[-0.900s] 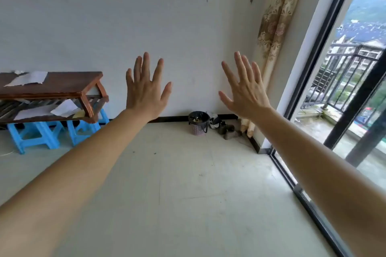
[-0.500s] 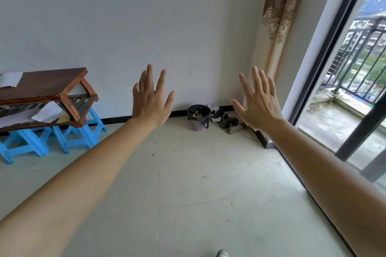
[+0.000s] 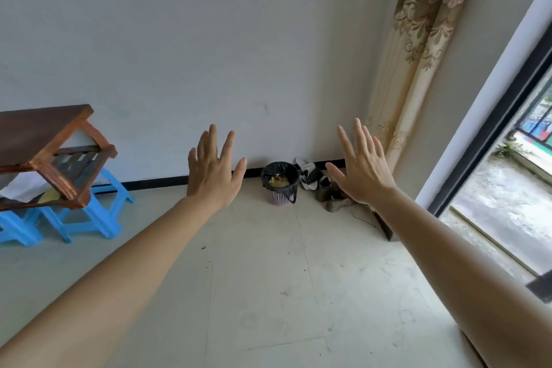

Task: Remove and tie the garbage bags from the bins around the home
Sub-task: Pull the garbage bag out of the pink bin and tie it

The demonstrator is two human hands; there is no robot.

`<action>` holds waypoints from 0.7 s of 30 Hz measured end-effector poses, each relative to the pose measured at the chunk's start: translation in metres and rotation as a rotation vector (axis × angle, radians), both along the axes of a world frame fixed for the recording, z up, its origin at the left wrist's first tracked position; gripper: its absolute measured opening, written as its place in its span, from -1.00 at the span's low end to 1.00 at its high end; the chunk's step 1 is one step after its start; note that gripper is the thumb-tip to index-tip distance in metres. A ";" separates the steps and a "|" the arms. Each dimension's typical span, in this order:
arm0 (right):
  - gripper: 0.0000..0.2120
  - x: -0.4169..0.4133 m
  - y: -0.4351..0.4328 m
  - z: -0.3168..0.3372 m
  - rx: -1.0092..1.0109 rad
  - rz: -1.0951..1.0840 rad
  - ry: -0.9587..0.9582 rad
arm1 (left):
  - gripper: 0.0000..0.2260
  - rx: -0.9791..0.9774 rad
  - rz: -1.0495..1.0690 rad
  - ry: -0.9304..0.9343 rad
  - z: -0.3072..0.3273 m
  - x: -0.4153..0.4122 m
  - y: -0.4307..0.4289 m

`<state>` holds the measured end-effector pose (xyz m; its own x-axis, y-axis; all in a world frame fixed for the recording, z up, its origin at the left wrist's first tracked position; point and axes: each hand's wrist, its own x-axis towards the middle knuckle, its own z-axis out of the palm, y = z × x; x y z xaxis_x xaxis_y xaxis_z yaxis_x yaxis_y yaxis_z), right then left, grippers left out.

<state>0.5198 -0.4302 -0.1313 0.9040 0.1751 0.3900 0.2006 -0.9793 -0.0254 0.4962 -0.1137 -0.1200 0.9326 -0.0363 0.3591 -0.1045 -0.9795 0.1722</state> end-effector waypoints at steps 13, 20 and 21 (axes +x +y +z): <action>-0.19 0.331 0.031 -0.071 -0.052 -0.086 0.257 | -0.40 -0.040 -0.035 0.149 -0.059 0.348 0.049; -0.20 0.463 0.027 -0.092 0.005 -0.096 0.355 | -0.39 -0.040 -0.057 0.292 -0.072 0.507 0.038; -0.20 0.479 0.024 -0.098 0.002 -0.092 0.369 | -0.39 -0.025 -0.064 0.319 -0.079 0.525 0.036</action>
<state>0.9990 -0.4059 -0.2297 0.9956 0.0864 0.0359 0.0890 -0.9927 -0.0810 1.0208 -0.0778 -0.1995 0.9943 -0.0931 0.0510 -0.1024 -0.9678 0.2300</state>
